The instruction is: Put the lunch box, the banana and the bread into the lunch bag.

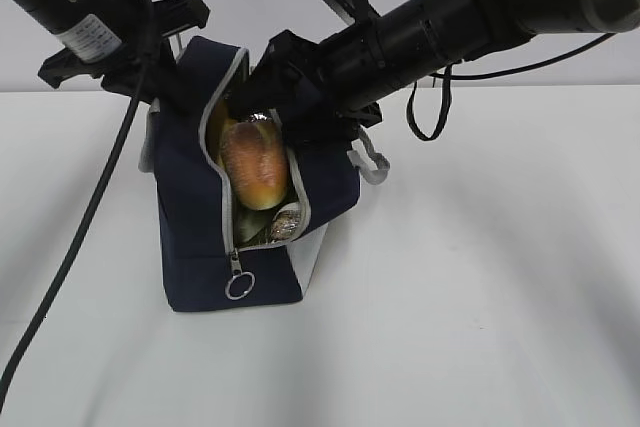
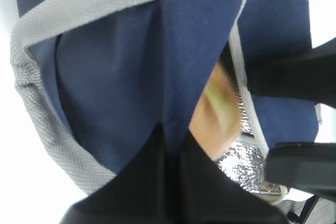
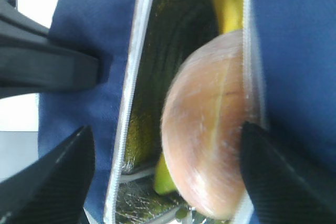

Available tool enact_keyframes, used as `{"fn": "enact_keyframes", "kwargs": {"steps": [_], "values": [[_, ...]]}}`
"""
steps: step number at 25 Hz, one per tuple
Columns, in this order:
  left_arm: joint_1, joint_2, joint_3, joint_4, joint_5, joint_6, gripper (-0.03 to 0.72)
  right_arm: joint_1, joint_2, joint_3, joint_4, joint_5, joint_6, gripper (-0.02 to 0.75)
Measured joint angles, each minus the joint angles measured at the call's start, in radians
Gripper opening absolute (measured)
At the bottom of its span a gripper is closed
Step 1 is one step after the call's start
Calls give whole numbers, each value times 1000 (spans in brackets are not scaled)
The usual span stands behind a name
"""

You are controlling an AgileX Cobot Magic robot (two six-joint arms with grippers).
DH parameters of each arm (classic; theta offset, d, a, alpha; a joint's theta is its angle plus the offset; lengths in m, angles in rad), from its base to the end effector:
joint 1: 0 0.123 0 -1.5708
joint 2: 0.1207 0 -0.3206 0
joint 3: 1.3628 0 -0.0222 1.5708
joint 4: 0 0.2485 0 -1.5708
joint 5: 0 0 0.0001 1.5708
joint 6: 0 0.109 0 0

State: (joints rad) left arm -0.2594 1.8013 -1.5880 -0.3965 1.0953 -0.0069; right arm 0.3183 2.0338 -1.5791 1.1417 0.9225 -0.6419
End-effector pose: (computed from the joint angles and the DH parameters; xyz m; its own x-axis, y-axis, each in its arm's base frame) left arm 0.3749 -0.1382 0.3198 -0.9504 0.0627 -0.3045 0.1831 0.9045 -0.3852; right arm 0.4168 0.2206 0.2646 -0.8800 -0.0892 -0.4666 -0.4330 0.5543 0.7108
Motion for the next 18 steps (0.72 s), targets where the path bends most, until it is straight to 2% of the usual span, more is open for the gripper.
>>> {"fn": "enact_keyframes", "kwargs": {"steps": [7, 12, 18], "values": [[0, 0, 0, 0, 2, 0, 0, 0, 0, -22, -8, 24, 0, 662], [0, 0, 0, 0, 4, 0, 0, -13, -6, -142, -45, 93, 28, 645], [0, 0, 0, 0, 4, 0, 0, -13, -30, -219, -313, 122, 185, 613]]}}
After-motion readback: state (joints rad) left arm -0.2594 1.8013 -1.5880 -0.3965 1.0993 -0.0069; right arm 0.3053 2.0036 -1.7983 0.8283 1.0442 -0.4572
